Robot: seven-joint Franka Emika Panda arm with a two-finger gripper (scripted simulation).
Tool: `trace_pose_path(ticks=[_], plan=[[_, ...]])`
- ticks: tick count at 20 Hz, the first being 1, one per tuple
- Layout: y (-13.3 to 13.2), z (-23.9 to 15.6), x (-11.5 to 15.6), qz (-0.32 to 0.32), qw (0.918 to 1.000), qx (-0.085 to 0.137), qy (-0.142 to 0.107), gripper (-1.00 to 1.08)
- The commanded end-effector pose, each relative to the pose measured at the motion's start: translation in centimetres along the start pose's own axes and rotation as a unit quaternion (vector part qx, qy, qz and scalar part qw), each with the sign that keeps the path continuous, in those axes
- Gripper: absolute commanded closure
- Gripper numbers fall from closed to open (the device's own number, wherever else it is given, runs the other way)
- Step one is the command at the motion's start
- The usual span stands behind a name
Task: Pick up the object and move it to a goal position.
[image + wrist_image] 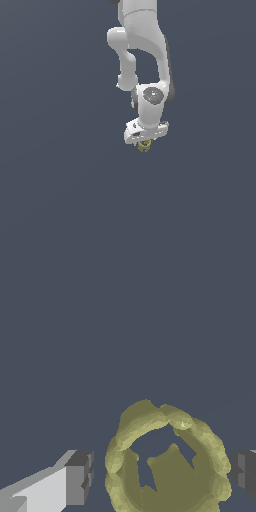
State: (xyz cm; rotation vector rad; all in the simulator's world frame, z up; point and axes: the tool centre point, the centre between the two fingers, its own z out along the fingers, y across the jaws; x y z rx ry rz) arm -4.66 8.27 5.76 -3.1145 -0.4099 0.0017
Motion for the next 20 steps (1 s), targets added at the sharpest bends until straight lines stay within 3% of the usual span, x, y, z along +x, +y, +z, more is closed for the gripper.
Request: trace_pose_path(ticks=[1, 6, 7, 20], plan=[[-0.03, 1.00, 0.00, -0.001, 1.0000, 0.000, 0.000, -0.92], [0.00, 1.69, 0.08, -0.001, 1.0000, 0.000, 0.000, -0.92], [0.00, 1.69, 0.08, -0.001, 1.0000, 0.000, 0.000, 1.08], [0.29, 1.41, -0.05, -0.001, 1.0000, 0.000, 0.001, 1.08]])
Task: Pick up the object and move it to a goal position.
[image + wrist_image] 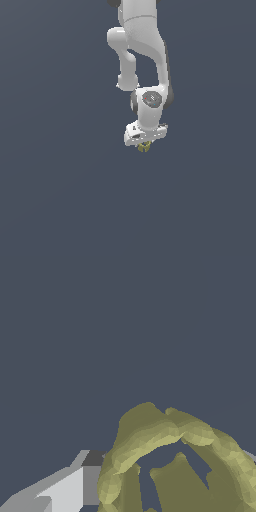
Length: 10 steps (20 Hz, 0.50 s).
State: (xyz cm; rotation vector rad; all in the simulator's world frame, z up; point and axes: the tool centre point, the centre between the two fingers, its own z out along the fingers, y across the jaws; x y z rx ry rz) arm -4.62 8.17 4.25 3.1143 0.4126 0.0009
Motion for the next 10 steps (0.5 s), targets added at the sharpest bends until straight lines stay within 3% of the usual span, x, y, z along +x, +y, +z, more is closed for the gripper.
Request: trace_pose_path(ticks=[1, 10], plan=[[0.4, -0.2, -0.2, 0.000, 1.0000, 0.000, 0.000, 1.08], [5.0, -2.9, -2.6, 0.000, 1.0000, 0.000, 0.000, 1.08]])
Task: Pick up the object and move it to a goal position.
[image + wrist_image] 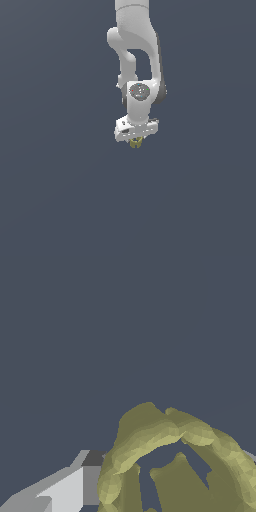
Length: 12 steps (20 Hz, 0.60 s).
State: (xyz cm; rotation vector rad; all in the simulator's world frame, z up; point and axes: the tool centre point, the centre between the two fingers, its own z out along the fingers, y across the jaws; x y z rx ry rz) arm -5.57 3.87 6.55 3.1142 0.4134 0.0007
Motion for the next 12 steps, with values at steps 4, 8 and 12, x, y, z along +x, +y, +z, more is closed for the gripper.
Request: trace_pose_path(ticks=[4, 8, 12], plan=[[4.5, -2.6, -2.3, 0.001, 1.0000, 0.000, 0.000, 1.08], [8.4, -4.9, -4.3, 0.000, 1.0000, 0.001, 0.000, 1.08], [12.2, -7.2, -6.1, 0.000, 1.0000, 0.001, 0.000, 1.08]])
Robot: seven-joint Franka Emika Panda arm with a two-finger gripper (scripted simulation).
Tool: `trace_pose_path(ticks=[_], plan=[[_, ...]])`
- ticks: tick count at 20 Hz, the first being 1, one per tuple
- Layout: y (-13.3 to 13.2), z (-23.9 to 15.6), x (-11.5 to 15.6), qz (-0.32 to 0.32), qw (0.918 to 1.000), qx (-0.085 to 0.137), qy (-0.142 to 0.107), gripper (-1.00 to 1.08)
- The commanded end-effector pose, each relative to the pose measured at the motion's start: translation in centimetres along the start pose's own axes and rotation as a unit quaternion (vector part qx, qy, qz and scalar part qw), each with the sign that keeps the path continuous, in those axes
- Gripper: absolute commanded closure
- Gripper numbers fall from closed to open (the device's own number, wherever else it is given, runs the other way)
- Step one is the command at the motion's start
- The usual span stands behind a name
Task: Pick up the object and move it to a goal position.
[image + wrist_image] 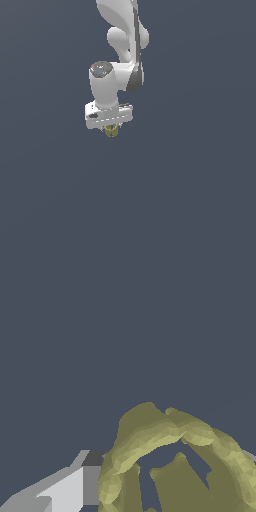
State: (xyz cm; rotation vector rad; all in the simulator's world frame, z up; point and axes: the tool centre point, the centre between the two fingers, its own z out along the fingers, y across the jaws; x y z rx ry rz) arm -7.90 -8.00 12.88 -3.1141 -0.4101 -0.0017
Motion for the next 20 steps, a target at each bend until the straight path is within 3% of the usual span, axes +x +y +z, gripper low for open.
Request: trace_pose_path(ticks=[1, 10, 20], plan=[[2.2, -1.3, -1.1, -0.001, 1.0000, 0.001, 0.000, 1.08], [7.5, -4.4, -3.4, -0.001, 1.0000, 0.000, 0.000, 1.08], [8.1, -4.7, -3.5, -0.001, 1.0000, 0.000, -0.001, 1.08]])
